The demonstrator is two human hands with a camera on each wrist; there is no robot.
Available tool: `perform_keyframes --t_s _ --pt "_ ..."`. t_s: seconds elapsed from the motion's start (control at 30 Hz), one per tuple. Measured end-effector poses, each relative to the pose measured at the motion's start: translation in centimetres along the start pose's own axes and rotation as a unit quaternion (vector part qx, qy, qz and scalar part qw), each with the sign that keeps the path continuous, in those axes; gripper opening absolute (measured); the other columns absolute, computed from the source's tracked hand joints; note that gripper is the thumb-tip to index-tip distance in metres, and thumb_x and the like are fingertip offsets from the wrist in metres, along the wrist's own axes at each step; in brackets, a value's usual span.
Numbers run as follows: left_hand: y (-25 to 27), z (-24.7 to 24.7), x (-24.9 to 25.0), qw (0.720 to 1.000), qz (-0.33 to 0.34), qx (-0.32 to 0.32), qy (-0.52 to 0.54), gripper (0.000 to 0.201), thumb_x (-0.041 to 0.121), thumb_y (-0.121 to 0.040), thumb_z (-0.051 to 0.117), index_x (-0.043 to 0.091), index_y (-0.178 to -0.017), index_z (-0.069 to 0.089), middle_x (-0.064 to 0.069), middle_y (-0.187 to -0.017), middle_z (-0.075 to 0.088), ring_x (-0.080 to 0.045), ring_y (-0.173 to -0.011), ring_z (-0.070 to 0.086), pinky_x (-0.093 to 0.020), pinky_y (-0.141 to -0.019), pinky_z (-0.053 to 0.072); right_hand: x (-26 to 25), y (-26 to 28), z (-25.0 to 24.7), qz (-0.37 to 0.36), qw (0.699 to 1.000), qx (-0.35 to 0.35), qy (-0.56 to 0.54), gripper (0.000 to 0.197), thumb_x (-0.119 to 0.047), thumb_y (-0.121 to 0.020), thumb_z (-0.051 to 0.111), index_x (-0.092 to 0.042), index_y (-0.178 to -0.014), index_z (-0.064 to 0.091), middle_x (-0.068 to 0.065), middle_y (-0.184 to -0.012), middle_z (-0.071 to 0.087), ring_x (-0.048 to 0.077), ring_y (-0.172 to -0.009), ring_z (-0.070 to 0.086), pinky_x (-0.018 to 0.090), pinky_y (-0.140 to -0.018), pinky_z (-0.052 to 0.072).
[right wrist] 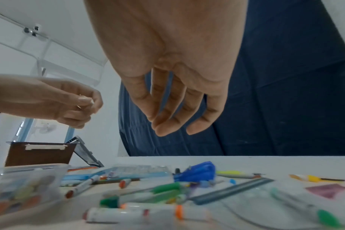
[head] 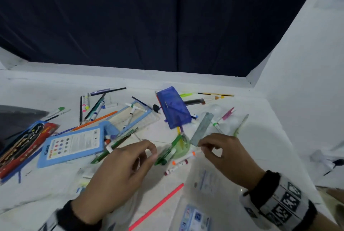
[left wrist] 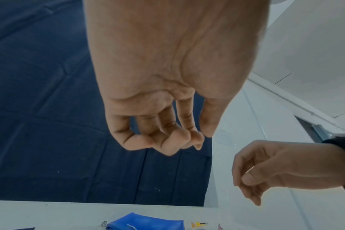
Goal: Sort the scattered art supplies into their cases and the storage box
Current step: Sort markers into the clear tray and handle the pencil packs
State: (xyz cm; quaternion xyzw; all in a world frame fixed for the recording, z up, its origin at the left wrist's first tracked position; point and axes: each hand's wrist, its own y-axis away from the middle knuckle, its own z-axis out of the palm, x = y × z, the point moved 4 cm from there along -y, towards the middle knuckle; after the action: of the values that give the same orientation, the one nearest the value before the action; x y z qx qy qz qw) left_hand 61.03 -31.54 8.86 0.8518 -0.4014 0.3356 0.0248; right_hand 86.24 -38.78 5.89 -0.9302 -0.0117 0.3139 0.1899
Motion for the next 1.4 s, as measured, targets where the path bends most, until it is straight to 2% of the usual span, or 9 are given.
perform_keyframes --t_s 0.23,0.33,0.43,0.57,0.8,0.9,1.13,1.23,1.4 --pt "-5.5 4.5 2.1 0.999 -0.035 0.034 -0.012 0.010 0.048 -0.097 0.053 0.040 -0.102 0.057 0.017 -0.084 0.060 -0.004 -0.084 0.058 -0.015 -0.063 0.042 10.9 -4.2 -4.6 0.058 0.990 -0.049 0.119 0.014 -0.013 -0.084 0.063 -0.024 -0.088 0.071 -0.008 -0.085 0.072 0.010 -0.078 0.065 0.034 -0.077 0.053" --pt "-9.1 7.0 1.3 0.998 -0.041 0.026 -0.035 0.018 0.048 -0.098 0.049 0.038 -0.111 0.057 0.018 -0.096 0.061 -0.003 -0.090 0.057 -0.024 -0.073 0.047 14.9 -6.5 -4.6 0.101 0.972 -0.114 0.180 0.019 -0.018 -0.089 0.055 -0.024 -0.100 0.069 -0.005 -0.100 0.070 0.018 -0.095 0.062 0.038 -0.086 0.050" --pt "-13.1 9.1 0.1 0.996 -0.063 -0.010 -0.066 0.028 0.043 -0.099 0.050 0.032 -0.124 0.056 0.010 -0.116 0.063 -0.015 -0.104 0.057 -0.036 -0.089 0.048 17.6 -8.1 -4.0 0.128 0.943 -0.184 0.245 0.027 -0.015 -0.089 0.049 -0.025 -0.109 0.064 -0.005 -0.113 0.066 0.019 -0.107 0.057 0.038 -0.093 0.046" --pt "-18.3 11.2 -0.6 0.991 -0.078 -0.064 -0.092 0.031 0.039 -0.100 0.050 0.030 -0.130 0.053 0.004 -0.129 0.060 -0.020 -0.115 0.057 -0.039 -0.097 0.048 19.1 -9.8 -3.3 0.113 0.911 -0.237 0.318 0.039 -0.006 -0.091 0.043 -0.022 -0.123 0.059 -0.004 -0.127 0.059 0.019 -0.117 0.052 0.038 -0.099 0.043" --pt "-26.4 11.9 -3.6 0.984 -0.094 -0.075 -0.134 0.031 0.033 -0.098 0.054 0.025 -0.127 0.056 -0.003 -0.124 0.061 -0.025 -0.112 0.058 -0.044 -0.092 0.051 20.2 -12.0 -2.8 0.002 0.883 -0.257 0.392 0.030 -0.002 -0.091 0.046 -0.019 -0.112 0.059 0.001 -0.112 0.059 0.022 -0.104 0.056 0.032 -0.082 0.043" --pt "-29.5 12.2 -5.4 0.979 -0.108 -0.074 -0.155 0.031 0.035 -0.098 0.054 0.022 -0.127 0.057 -0.003 -0.124 0.060 -0.025 -0.116 0.057 -0.044 -0.095 0.049 20.2 -12.4 -3.4 -0.033 0.893 -0.243 0.377 0.027 -0.001 -0.090 0.047 -0.021 -0.103 0.058 -0.002 -0.101 0.059 0.021 -0.095 0.055 0.033 -0.076 0.036" --pt "-35.4 13.7 -9.2 0.962 -0.128 -0.110 -0.215 0.029 0.030 -0.094 0.057 0.023 -0.121 0.062 -0.001 -0.128 0.062 -0.026 -0.119 0.056 -0.040 -0.099 0.044 18.4 -13.0 -7.3 0.035 0.986 -0.087 0.136 0.005 -0.023 -0.095 0.056 -0.028 -0.097 0.055 -0.011 -0.093 0.058 0.013 -0.083 0.058 0.036 -0.077 0.048" --pt "-36.8 14.8 -10.2 0.939 -0.140 -0.147 -0.277 0.029 0.032 -0.092 0.056 0.026 -0.120 0.061 0.002 -0.128 0.061 -0.025 -0.120 0.055 -0.041 -0.100 0.042 17.3 -12.7 -8.6 0.055 0.997 -0.023 0.058 0.007 -0.023 -0.094 0.060 -0.029 -0.097 0.057 -0.014 -0.093 0.062 0.006 -0.086 0.061 0.032 -0.074 0.051" --pt "-38.0 15.6 -10.6 0.929 -0.140 -0.120 -0.319 0.022 0.027 -0.093 0.052 0.026 -0.113 0.061 0.001 -0.122 0.064 -0.024 -0.115 0.057 -0.039 -0.099 0.041 15.6 -12.1 -9.6 0.076 0.997 0.002 0.021 0.007 -0.027 -0.098 0.053 -0.033 -0.102 0.054 -0.019 -0.092 0.063 0.001 -0.087 0.061 0.024 -0.076 0.051"
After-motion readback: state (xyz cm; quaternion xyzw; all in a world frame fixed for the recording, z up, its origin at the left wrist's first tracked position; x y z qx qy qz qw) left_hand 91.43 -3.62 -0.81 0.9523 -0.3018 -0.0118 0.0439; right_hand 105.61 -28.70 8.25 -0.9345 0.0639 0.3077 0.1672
